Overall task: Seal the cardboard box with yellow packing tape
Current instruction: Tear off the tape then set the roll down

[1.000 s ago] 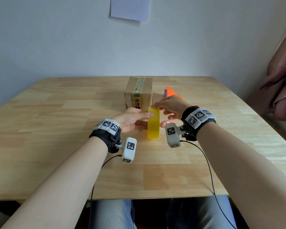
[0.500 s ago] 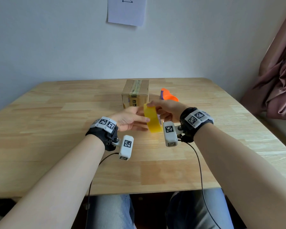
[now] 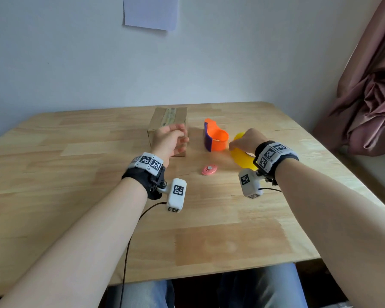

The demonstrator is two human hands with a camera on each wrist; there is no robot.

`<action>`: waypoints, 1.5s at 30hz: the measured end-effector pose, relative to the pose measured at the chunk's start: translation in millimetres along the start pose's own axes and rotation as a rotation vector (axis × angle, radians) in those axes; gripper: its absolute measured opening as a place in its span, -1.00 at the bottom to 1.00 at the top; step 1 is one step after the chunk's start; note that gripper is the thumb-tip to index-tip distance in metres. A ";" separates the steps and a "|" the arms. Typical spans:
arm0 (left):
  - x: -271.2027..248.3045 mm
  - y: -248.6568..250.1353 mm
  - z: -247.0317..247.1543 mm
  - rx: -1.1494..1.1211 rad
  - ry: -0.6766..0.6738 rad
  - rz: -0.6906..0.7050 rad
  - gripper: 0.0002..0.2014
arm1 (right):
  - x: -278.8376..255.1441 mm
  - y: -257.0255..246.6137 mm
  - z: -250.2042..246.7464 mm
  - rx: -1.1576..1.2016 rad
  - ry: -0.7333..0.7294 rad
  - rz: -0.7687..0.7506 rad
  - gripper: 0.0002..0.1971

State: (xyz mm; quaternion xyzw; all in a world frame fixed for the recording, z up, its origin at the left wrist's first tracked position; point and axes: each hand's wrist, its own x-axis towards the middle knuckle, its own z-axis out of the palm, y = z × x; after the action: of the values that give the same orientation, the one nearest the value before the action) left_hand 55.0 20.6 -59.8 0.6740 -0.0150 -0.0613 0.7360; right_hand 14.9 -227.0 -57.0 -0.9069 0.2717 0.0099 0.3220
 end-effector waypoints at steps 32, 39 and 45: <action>29.6 -32.5 -51.5 0.052 0.499 0.047 -0.72 | -16.7 -55.0 57.9 -0.207 -0.342 -0.319 -0.79; 21.9 -20.3 -52.8 0.198 0.221 -0.047 -0.41 | -12.4 -84.7 72.1 0.264 -0.360 -0.229 -0.28; 9.1 -18.9 -53.7 0.199 0.249 -0.104 -0.75 | -29.6 -91.8 75.1 0.274 -0.258 -0.207 -0.43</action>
State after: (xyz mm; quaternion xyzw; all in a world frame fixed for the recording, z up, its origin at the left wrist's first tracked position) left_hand 68.3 71.2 -84.0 0.7459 0.1052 -0.0136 0.6575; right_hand 47.3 -109.1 -57.7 -0.8689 0.1324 0.0558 0.4737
